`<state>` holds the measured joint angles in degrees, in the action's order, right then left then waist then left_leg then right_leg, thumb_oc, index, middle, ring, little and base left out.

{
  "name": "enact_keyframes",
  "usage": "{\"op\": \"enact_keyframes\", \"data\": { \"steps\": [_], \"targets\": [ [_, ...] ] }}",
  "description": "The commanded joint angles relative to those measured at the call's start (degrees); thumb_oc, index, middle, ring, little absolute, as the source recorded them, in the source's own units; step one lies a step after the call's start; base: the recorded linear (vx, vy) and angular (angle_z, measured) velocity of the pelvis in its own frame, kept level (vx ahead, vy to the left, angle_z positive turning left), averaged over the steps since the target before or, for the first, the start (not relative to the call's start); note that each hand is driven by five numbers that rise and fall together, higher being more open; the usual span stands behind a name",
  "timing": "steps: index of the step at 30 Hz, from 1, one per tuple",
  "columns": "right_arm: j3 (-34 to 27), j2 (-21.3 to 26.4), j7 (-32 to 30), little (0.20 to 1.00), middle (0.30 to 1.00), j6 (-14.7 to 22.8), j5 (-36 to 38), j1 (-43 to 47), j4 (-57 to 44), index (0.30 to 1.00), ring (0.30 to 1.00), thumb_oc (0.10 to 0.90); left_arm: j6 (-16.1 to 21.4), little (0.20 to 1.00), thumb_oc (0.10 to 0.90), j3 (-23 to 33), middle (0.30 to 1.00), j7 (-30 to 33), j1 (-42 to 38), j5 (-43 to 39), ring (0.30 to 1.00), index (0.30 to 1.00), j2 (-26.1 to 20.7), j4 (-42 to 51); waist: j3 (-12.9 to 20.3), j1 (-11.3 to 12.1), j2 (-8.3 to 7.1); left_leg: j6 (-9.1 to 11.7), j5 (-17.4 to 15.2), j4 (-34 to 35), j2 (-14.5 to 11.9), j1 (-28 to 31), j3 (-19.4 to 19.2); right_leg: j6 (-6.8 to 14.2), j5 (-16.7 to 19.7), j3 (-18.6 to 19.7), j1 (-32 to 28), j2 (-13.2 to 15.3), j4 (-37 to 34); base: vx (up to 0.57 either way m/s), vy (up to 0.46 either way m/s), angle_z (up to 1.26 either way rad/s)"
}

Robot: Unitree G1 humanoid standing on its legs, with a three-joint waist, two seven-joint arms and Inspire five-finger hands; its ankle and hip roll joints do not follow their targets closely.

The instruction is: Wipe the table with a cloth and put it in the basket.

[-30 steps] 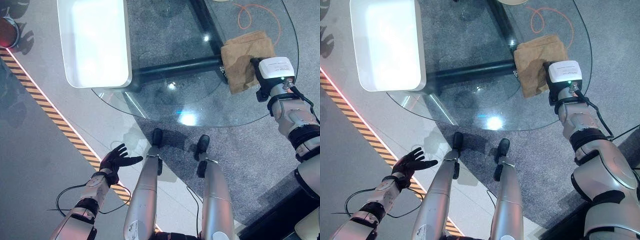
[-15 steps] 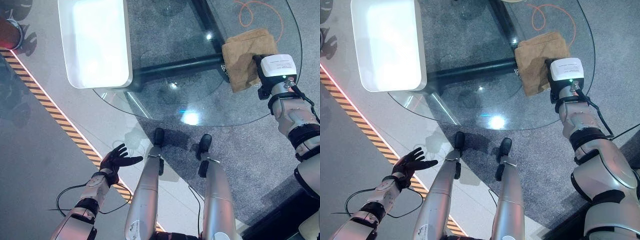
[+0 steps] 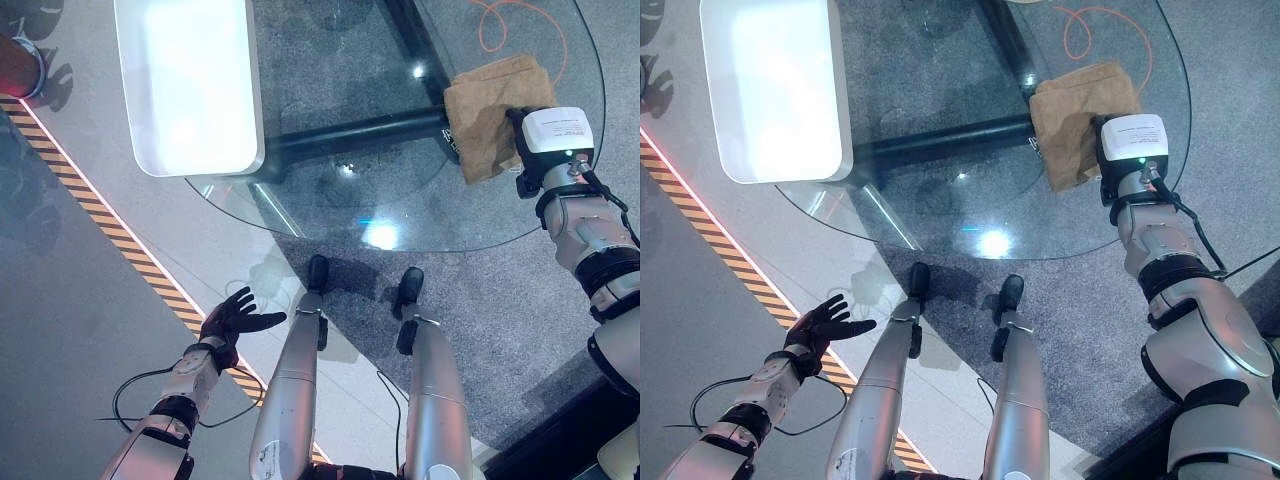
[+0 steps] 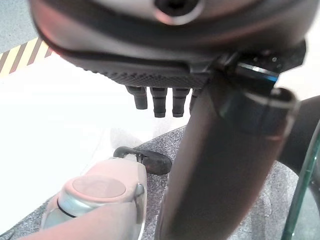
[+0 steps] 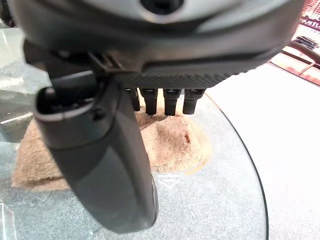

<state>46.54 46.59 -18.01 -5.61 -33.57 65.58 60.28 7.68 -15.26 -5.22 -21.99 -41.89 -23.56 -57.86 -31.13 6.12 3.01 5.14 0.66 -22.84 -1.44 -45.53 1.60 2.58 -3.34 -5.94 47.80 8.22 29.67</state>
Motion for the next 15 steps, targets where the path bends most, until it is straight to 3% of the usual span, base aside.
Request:
{"op": "enact_keyframes", "data": {
  "steps": [1,15],
  "targets": [
    [-0.4,2.7,-3.0,0.200,0.300,-4.1,1.3,8.0,3.6,0.300,0.300,0.100,1.0,0.900,0.800,-0.7,0.900,1.3,2.3,-1.6,0.900,0.900,-0.7,-0.4,1.3,-0.4,2.53,-4.4,-0.8,0.3,3.6,0.1,-3.0,-0.8,0.5,-6.0,0.8,-2.2,-0.4,0.00,0.000,0.00],
    [-0.3,2.7,-3.1,0.200,0.300,-3.8,1.4,8.1,3.9,0.300,0.300,0.100,1.0,0.900,0.800,-0.7,0.900,1.0,2.4,-1.7,0.900,0.900,-0.8,-0.2,1.3,-0.4,2.65,-4.4,-0.7,0.4,3.7,0.0,-3.0,-0.8,0.6,-6.1,0.9,-2.2,-0.5,0.00,0.000,0.00]
  ]
}}
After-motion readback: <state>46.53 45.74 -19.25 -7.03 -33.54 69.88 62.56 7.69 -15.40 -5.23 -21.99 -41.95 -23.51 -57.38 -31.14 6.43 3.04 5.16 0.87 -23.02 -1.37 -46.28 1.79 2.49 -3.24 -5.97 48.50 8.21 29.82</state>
